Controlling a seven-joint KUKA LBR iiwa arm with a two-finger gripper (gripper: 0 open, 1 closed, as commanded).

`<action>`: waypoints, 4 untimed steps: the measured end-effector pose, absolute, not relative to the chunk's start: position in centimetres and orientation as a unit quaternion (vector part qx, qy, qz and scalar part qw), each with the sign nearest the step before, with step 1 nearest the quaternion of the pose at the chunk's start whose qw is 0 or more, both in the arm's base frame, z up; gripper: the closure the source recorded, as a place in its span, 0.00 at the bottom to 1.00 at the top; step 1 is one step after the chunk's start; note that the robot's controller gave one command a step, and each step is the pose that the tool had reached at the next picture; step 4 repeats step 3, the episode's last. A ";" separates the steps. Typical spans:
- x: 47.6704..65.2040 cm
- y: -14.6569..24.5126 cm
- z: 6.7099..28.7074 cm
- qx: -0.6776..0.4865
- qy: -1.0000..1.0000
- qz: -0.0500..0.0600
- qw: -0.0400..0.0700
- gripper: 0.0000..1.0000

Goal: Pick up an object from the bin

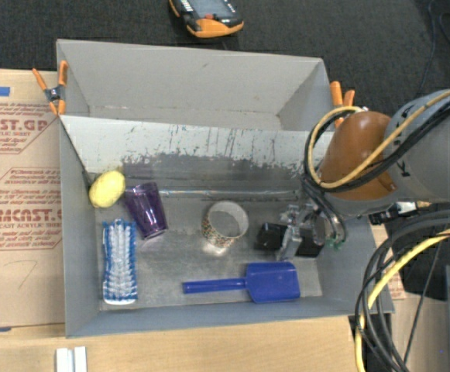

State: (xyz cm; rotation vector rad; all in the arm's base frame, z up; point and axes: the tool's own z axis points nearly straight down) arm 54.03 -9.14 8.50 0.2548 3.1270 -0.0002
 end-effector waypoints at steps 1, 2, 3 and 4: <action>54.0 -9.1 10.2 0.081 0.997 0.000 0.002 1.00; 54.1 -9.1 12.0 0.081 0.997 0.000 0.003 1.00; 54.1 -9.1 13.5 0.081 0.997 0.000 0.003 1.00; 54.1 -9.1 13.5 0.081 0.997 0.000 0.003 1.00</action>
Offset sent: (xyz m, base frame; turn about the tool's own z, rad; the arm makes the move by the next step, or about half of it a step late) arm 0.0000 0.0002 0.0209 -0.0002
